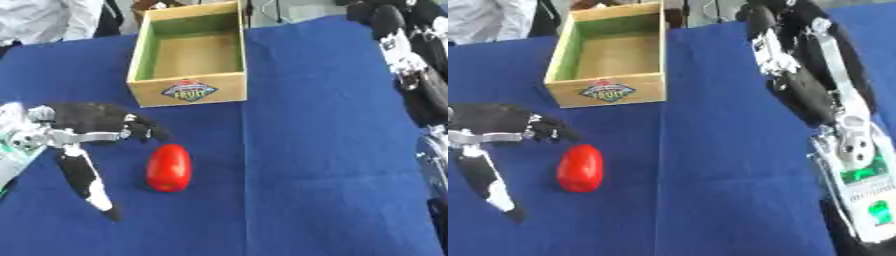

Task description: Pick up objects on the table and place them in the box.

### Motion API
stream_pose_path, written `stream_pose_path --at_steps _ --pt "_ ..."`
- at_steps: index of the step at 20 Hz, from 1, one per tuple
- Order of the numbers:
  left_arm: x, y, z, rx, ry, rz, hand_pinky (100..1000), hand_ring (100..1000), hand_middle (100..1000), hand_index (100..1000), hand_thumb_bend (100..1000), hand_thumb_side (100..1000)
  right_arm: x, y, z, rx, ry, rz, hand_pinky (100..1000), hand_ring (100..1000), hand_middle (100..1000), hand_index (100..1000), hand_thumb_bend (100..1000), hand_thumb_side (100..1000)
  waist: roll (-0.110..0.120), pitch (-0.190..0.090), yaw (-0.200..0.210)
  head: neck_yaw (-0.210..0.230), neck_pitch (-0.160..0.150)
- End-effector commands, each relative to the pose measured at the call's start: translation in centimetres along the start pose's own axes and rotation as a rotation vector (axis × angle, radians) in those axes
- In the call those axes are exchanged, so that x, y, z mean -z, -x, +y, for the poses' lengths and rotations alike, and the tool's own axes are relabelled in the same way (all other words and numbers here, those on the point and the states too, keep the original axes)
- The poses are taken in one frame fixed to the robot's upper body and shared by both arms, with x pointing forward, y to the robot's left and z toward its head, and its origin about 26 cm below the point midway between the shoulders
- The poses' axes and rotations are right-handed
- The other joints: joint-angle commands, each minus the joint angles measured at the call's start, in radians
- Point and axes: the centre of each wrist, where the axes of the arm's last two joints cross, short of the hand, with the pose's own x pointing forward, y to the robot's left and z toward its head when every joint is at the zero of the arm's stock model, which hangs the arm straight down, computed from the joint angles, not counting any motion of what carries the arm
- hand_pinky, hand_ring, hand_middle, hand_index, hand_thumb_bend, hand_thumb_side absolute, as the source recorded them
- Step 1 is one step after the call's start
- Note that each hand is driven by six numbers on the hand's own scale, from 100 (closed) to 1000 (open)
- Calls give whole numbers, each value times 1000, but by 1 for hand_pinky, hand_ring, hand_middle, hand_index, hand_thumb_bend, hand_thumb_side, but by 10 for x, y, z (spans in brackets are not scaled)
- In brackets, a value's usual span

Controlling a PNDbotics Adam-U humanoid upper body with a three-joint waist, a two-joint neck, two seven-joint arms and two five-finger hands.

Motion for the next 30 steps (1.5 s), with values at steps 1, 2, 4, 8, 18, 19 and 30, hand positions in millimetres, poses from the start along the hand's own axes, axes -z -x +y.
stream_pose_path --at_steps 1,2,4,8,18,19,30 --pt "-4 4 9 117 119 -86 591 735 843 1000 940 471 2 -7 -1 -1 -6 -29 917 833 635 795 100 640 -2 -14 -1 3 -10" --pt "-3 5 9 114 115 -91 587 734 847 1000 949 466 2 -7 -1 -1 -7 -29 917 833 635 794 100 639 -1 -13 -2 2 -11" --pt "-1 6 8 107 111 -97 583 732 852 1000 961 460 2 -7 -1 0 -8 -28 918 833 634 792 100 637 -1 -11 -3 3 -12" --pt "5 8 7 102 107 -112 579 730 852 1000 978 456 2 -6 -1 0 -11 -27 919 832 633 791 100 635 0 -6 -5 5 -14" --pt "14 8 11 104 67 -155 526 693 797 967 1000 440 1 -6 -1 1 -20 -18 922 831 630 786 100 628 2 1 -11 9 -19" --pt "14 9 11 101 63 -160 513 681 777 958 1000 438 1 -6 -1 1 -19 -18 922 832 631 785 100 627 2 1 -11 9 -19" --pt "22 11 4 106 31 -154 276 466 604 842 936 371 0 -5 -1 3 -19 -13 924 832 626 780 100 619 4 5 -14 9 -21"
